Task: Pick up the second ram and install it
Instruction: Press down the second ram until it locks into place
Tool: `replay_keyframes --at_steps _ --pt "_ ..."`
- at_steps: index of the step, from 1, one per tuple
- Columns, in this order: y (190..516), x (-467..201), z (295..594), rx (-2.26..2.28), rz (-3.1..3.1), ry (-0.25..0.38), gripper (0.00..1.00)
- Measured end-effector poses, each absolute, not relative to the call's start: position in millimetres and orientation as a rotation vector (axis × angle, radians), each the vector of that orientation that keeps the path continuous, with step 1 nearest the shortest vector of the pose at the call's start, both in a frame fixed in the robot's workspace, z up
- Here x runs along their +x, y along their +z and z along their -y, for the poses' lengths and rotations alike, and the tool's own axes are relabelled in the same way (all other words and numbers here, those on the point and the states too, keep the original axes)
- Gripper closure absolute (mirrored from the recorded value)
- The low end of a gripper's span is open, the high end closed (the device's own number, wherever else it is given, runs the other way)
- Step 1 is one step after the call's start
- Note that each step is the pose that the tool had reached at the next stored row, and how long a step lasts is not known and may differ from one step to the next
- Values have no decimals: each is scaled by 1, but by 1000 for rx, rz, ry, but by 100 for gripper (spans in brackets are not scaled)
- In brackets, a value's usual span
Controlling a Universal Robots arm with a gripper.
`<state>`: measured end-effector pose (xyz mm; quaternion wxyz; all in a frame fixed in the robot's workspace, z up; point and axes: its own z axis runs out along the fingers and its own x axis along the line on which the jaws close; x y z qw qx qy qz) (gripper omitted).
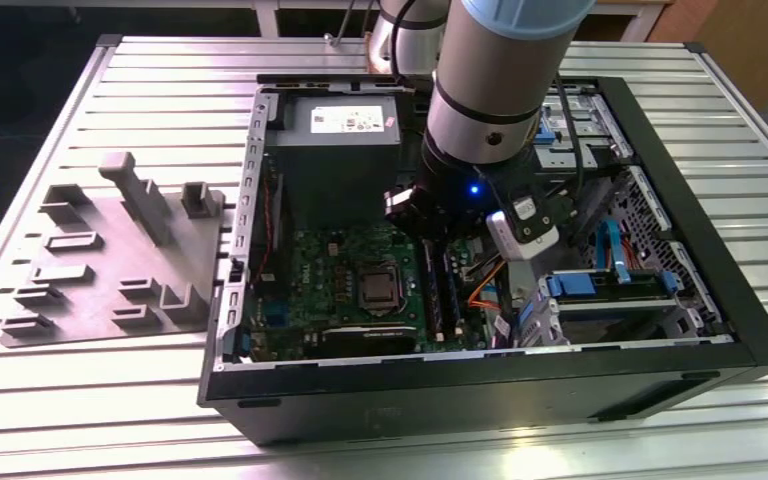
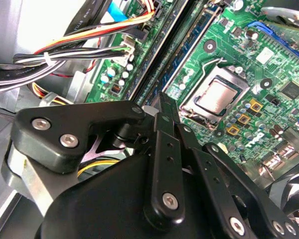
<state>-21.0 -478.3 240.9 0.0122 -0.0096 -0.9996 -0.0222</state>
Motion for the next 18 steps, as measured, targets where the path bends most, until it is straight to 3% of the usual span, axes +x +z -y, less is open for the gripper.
replay_keyframes --at_steps 18 --pt "238 -21 464 -29 3115 -112 90"
